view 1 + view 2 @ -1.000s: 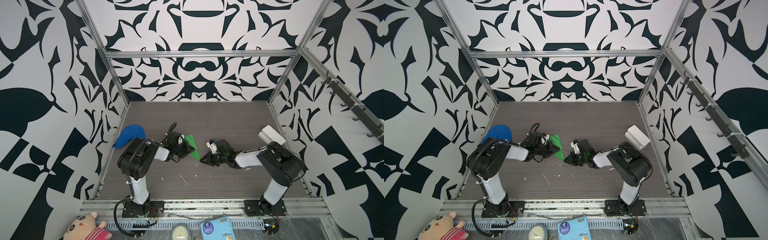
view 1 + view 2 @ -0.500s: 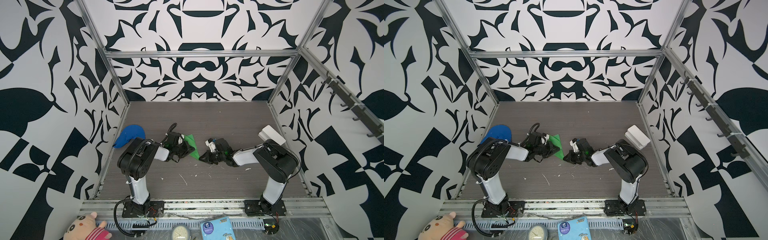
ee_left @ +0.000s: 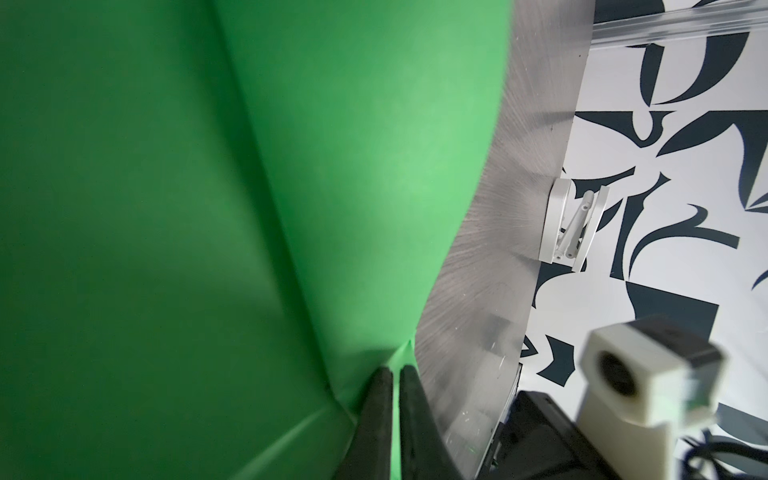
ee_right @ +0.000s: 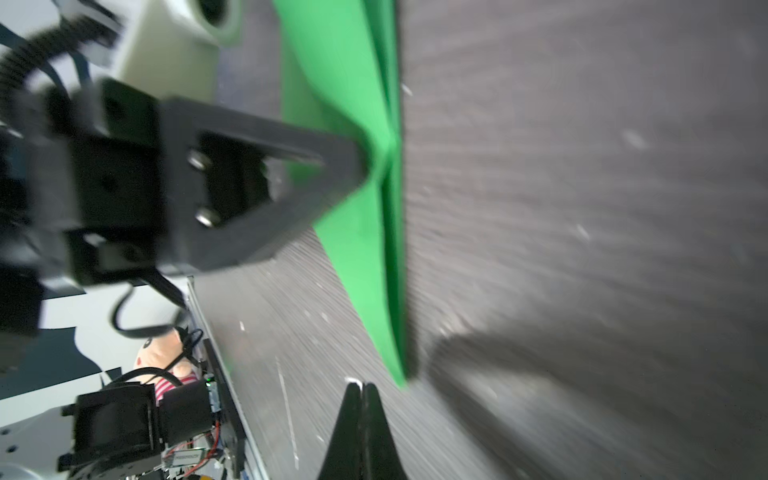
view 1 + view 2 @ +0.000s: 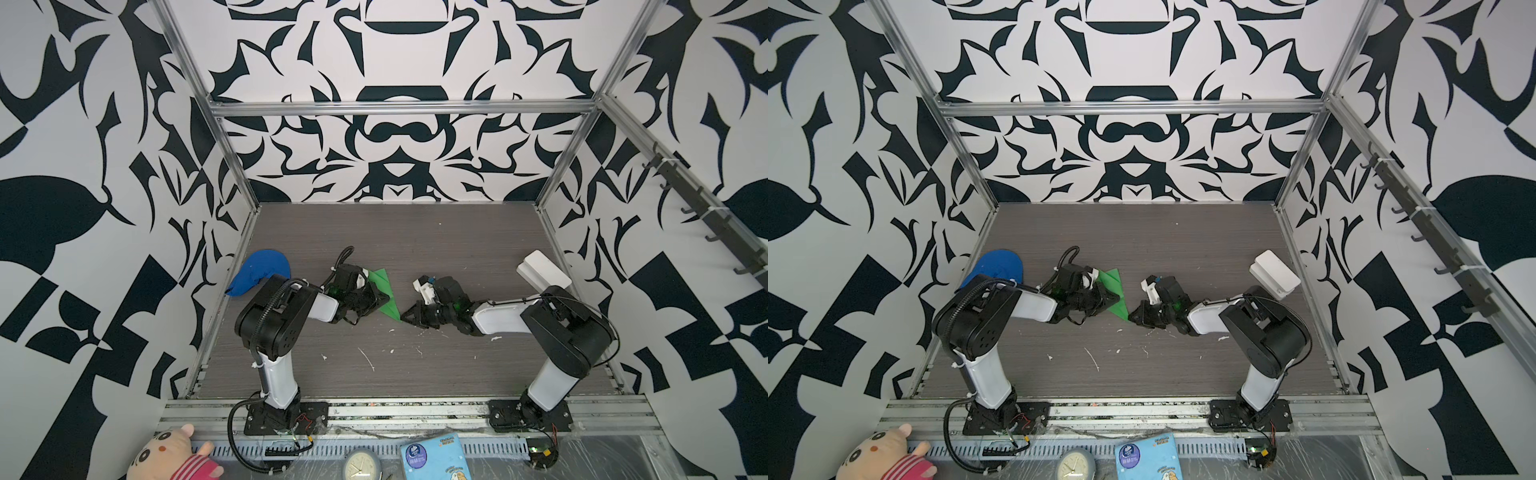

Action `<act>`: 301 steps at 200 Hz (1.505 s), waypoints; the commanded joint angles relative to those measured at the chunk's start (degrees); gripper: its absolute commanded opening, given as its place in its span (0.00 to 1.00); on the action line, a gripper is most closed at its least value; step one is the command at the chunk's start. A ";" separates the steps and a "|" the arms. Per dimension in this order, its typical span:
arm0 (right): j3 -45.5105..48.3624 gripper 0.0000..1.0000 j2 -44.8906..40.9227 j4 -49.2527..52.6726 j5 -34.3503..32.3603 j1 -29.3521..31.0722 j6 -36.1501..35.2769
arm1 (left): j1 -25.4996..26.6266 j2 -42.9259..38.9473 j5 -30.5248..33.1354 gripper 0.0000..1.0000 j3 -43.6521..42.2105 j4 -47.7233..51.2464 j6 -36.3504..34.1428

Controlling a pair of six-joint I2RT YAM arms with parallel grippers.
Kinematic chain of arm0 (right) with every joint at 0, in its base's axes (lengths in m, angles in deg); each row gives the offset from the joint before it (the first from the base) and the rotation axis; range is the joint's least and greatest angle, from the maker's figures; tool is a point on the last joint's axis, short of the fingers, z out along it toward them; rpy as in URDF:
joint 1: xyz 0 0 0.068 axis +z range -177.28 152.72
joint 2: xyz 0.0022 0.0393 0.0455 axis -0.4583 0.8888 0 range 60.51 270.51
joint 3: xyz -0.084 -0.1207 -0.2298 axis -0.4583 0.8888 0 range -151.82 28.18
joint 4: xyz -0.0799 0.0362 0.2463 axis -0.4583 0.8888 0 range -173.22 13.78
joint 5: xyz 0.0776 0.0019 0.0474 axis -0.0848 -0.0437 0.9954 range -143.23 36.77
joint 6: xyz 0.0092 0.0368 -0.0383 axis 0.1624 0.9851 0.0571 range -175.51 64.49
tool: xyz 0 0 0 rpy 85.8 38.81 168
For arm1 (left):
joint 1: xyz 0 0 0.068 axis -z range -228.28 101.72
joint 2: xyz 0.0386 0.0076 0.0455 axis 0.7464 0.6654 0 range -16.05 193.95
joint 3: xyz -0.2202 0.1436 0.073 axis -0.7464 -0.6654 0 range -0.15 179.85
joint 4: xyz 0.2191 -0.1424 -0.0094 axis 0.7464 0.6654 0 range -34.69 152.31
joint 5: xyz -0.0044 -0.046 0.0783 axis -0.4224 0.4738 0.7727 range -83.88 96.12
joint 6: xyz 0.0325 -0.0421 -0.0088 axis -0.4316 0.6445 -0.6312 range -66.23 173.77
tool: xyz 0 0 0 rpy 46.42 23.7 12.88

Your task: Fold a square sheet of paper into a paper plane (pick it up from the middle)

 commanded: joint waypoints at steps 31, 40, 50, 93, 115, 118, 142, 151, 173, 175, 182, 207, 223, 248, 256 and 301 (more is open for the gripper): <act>-8.61 0.00 7.89 -3.10 0.21 0.54 0.86 | -0.16 0.96 2.94 0.11 -1.73 2.41 0.33; -8.80 0.00 8.66 -2.90 -0.49 0.54 1.50 | -0.19 0.96 2.91 0.11 -1.65 2.39 0.40; -8.74 0.00 9.25 -3.10 -1.02 0.46 1.99 | -0.16 0.85 2.98 0.11 -1.66 2.45 0.43; -6.03 0.00 9.71 -2.20 -2.85 0.53 3.58 | -0.14 0.48 3.86 0.11 -1.71 3.26 0.43; -3.09 0.00 7.43 -0.88 -1.69 0.54 2.75 | -0.14 0.52 4.41 0.11 -1.60 3.52 0.69; -2.71 0.00 6.98 -0.50 -1.50 0.56 2.53 | -0.15 0.52 4.43 0.11 -1.55 3.55 0.62; 0.94 0.00 3.06 1.97 -0.84 0.55 1.38 | -0.19 0.79 4.77 0.11 -1.30 3.63 0.63; 1.80 0.00 1.74 3.07 -0.70 0.59 0.92 | -0.16 0.78 4.76 0.11 -1.33 3.69 0.65; 2.47 0.00 -0.44 5.12 -0.27 0.55 -0.10 | -0.20 0.80 4.67 0.11 -1.31 3.61 0.63; 2.42 0.00 -0.54 5.22 -0.27 0.61 -0.27 | -0.20 0.79 4.68 0.11 -1.37 3.61 0.61; 1.91 0.00 -1.11 5.69 -0.35 0.53 -0.72 | -0.20 0.79 4.63 0.11 -1.31 3.61 0.61; -1.80 0.00 -3.06 5.90 -1.01 0.47 -2.15 | -0.15 0.88 3.93 0.11 -1.17 3.34 0.63; -4.70 0.00 -1.75 5.50 -1.21 0.46 -2.52 | -0.13 0.79 3.78 0.11 -1.17 3.32 0.61; -7.81 0.00 3.70 2.79 -0.16 0.46 -1.47 | -0.20 0.94 3.30 0.11 -0.86 3.39 0.61; -8.08 0.00 4.81 1.72 -0.08 0.50 -1.05 | -0.15 0.95 3.09 0.11 -0.56 3.50 0.63; -6.96 0.00 6.99 1.26 -1.79 0.23 -0.98 | -0.15 0.79 2.62 0.11 -0.27 3.69 0.30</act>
